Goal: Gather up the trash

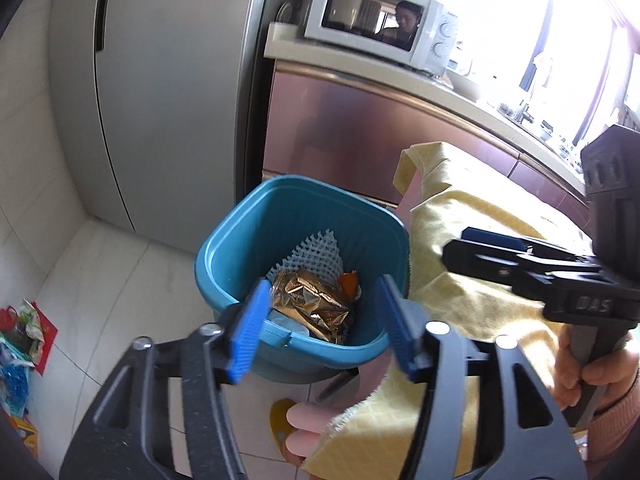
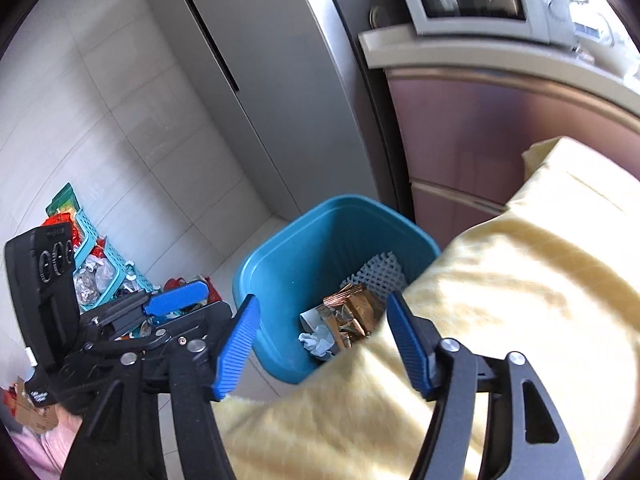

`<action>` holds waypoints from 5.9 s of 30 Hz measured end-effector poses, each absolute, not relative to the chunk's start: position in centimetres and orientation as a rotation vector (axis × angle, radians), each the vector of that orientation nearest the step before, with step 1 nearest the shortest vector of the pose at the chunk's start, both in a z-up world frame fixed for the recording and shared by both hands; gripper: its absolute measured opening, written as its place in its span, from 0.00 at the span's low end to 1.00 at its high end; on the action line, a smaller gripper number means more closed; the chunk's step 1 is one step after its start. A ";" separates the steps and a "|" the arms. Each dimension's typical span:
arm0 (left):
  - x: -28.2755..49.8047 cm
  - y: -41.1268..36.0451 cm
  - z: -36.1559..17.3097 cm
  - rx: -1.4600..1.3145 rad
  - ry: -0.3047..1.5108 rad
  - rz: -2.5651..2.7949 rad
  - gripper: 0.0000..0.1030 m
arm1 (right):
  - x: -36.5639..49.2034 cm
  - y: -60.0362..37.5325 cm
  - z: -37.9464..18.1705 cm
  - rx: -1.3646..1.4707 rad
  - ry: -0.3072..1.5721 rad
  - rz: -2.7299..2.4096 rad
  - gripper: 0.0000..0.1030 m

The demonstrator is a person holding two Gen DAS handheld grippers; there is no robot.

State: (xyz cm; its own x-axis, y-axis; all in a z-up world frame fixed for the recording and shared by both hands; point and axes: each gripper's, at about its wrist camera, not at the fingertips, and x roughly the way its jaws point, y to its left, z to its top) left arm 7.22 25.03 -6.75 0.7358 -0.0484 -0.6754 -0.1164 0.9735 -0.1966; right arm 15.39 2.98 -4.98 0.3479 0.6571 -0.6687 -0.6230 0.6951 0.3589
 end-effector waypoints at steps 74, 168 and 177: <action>-1.6 4.3 1.3 -0.003 0.222 -0.082 0.95 | -3.9 -22.1 0.0 0.081 0.284 0.056 0.93; -1.2 4.2 0.5 0.003 0.247 -0.063 0.95 | -3.5 -22.8 0.5 0.087 0.276 0.014 0.93; -1.1 4.1 0.4 0.004 0.247 -0.059 0.95 | -3.4 -23.1 0.3 0.092 0.277 0.015 0.93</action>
State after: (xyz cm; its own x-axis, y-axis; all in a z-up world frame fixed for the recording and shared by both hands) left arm -1.12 4.09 0.44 0.9680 -0.0583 -0.2441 0.0593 0.9982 -0.0032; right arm -3.37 -23.08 0.30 0.9618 0.0272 -0.2723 -0.0019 0.9957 0.0926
